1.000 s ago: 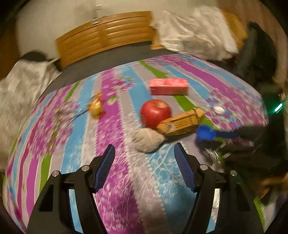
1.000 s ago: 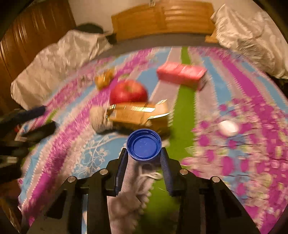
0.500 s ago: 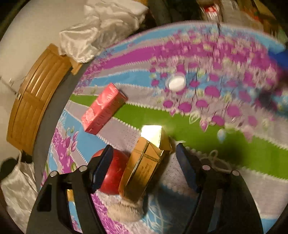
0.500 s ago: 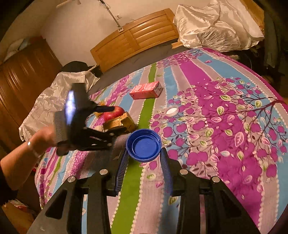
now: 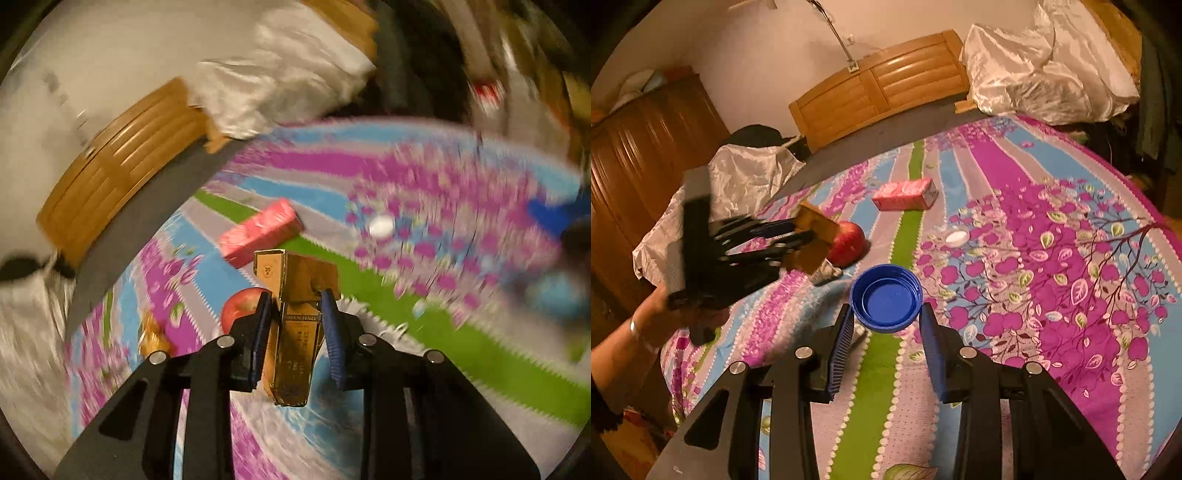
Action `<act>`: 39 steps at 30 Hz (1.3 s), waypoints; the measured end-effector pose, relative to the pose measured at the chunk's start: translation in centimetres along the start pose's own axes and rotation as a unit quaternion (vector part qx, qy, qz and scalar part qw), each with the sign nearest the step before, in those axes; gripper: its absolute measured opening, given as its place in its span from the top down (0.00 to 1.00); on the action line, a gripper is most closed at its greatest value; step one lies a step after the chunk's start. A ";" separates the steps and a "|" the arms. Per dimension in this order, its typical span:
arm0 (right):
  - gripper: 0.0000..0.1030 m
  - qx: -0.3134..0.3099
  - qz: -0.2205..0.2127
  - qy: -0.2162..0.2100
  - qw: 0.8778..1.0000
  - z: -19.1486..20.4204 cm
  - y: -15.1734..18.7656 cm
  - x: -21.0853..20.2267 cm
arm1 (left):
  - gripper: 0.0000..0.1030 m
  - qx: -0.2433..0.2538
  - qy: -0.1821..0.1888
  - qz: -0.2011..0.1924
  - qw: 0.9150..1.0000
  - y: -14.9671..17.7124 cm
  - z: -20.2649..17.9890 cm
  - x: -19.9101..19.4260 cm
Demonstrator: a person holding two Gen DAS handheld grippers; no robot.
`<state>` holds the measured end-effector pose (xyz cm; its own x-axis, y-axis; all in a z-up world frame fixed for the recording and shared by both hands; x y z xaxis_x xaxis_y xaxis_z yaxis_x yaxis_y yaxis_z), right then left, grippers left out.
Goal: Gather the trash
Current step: 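Grasp the tan cardboard box with the left tool while the right grasps the blue bottle cap, then carry the cardboard box and blue bottle cap over the green wastebasket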
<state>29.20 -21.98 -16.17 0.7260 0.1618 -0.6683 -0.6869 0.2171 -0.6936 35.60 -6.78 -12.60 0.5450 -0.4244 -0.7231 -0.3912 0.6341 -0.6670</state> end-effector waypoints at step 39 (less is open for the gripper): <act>0.63 0.096 -0.152 0.314 0.932 -21.7 7.9 -37.1 | 0.74 -0.006 0.084 -0.085 0.993 -15.6 -32.7 -7.2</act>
<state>-3.82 -47.17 -2.68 0.6820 -0.5183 -0.5160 -0.3904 0.3387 -0.8561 13.52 -34.72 -2.84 0.4725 -0.6274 -0.6190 -0.3135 0.5368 -0.7833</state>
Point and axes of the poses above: each gripper's, at about its wrist camera, not at the fingertips, and x roughly the way its jaws point, z to its left, y to its underside, the point moved 4 cm from there along x, roughly the way its jaws point, and after that the axes turned 13 degrees about y, right-handed, at the moved point
